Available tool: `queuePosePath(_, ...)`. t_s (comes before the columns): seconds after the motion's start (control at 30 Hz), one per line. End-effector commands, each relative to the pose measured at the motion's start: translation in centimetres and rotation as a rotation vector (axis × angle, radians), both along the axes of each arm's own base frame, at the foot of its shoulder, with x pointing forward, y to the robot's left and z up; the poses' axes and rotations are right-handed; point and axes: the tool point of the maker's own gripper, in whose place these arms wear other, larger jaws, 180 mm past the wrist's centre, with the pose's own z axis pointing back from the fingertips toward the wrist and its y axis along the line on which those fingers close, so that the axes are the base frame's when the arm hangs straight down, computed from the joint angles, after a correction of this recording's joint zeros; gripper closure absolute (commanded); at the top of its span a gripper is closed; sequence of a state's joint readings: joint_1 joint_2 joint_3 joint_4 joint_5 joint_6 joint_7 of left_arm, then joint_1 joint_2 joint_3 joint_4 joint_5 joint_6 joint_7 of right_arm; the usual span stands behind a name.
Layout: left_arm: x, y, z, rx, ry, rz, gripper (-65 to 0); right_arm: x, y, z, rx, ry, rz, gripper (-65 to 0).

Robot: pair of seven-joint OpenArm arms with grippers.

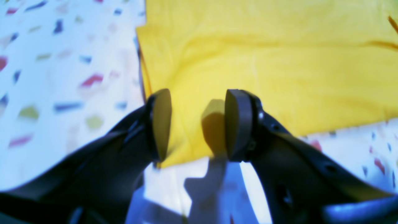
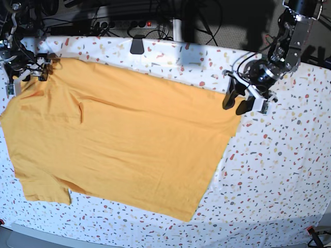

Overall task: Fold the T-shirt properly
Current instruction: 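Grasp the shoulder corner with the left gripper and pull it taut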

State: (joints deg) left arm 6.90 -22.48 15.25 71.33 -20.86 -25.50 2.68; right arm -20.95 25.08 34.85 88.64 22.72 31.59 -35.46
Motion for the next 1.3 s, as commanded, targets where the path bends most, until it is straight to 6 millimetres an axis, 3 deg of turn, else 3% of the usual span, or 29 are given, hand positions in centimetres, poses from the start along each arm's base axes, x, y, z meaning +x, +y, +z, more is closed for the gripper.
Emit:
queuePosePath(0.0,-6.6,1.4,-5.8,0.2,0.285,-0.094,-27.5,1.2,-0.4,1.8,-0.027,-0.059,0.02,-35.1)
queuePosePath(0.1,-6.1,1.0,-4.7,0.211,0.238,-0.079,-27.5,1.9,0.2,2.8,-0.022,-0.095,0.037,-35.0)
queuePosePath(0.3,-0.4,0.2,0.1,0.239,0.088,-0.048,-27.5,3.6,2.1,5.8,-0.004,-0.188,0.087,-35.1)
queuePosePath(0.43,2.0,-0.8,4.1,0.363,-0.074,-0.119,-27.5,3.8,2.3,7.0,-0.083,-0.179,0.124,-35.1)
queuePosePath(0.7,1.6,-1.7,8.9,0.641,-0.304,-0.292,-27.5,4.6,3.2,10.0,-0.204,-0.223,0.182,-35.0)
queuePosePath(0.93,-2.1,-1.9,6.3,0.9,-0.441,-0.604,-27.5,4.0,3.6,10.5,-0.249,-0.166,0.196,-35.0)
queuePosePath(1.07,-0.8,-1.5,5.7,1.005,-0.511,-0.585,-27.5,3.7,3.6,10.9,-0.295,-0.149,0.21,-35.0)
queuePosePath(1.27,1.2,0.7,2.6,1.122,-0.449,-0.635,-27.5,2.3,5.1,10.9,-0.295,-0.13,0.235,-35.0)
